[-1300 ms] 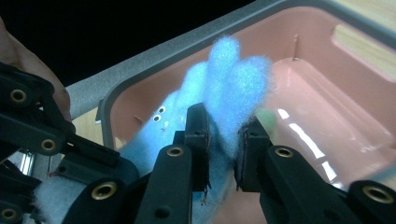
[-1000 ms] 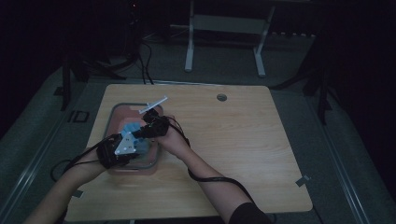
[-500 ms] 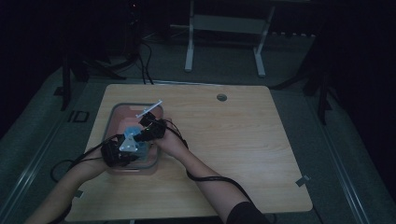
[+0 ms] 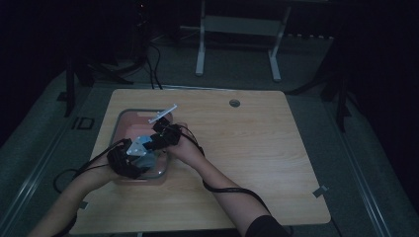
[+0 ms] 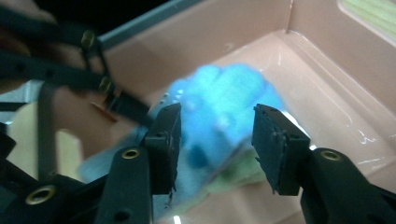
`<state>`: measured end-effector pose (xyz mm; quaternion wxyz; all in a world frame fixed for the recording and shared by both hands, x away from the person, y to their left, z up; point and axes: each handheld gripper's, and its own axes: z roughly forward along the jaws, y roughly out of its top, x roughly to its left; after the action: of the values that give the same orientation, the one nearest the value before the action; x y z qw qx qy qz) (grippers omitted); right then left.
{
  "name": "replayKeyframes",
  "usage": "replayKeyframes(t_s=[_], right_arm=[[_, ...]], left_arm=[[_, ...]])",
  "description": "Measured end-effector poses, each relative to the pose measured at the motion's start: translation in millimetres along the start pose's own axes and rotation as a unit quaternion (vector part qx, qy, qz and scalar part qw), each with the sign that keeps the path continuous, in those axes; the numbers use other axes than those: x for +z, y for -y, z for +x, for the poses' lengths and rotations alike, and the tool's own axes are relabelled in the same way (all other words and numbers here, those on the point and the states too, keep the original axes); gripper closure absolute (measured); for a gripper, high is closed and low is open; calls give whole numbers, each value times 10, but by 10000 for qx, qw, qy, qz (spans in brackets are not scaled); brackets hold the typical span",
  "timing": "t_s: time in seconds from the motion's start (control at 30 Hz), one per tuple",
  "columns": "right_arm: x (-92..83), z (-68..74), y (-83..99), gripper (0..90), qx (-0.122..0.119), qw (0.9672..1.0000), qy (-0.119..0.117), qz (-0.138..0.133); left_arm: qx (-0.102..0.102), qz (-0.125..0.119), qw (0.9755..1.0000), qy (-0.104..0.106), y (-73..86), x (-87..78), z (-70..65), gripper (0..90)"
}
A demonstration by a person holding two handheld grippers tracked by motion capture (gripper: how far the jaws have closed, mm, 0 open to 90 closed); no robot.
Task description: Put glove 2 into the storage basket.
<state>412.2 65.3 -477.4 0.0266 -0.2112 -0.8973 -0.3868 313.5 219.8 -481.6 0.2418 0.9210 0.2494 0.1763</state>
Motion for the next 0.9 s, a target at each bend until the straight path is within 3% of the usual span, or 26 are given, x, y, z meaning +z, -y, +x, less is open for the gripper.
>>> replayKeyframes(t_s=[0.1, 0.2, 0.33, 0.57, 0.7, 0.9], right_arm=[[-114, 23, 6, 462, -32, 9999, -26, -156], [-247, 42, 29, 395, -35, 9995, -98, -282], [-416, 59, 86, 300, -88, 9991, -241, -330], [-651, 28, 264, 213, -239, 9986, -273, -375], [-730, -21, 384, 192, -297, 9987, -235, -330], [-860, -134, 572, 191, -260, 9993, -77, -246]], left_arm=[[-110, -169, 9998, -67, -64, -75, -18, 277], [-269, -368, 9989, 87, -128, -132, -44, 183], [-397, -505, 9979, 96, -228, -157, -89, 132], [-381, -562, 9975, 220, -445, -114, -244, 37], [-420, -687, 9961, 354, -577, -58, -304, 21], [-296, -915, 9936, 586, -743, 40, -400, 21]])
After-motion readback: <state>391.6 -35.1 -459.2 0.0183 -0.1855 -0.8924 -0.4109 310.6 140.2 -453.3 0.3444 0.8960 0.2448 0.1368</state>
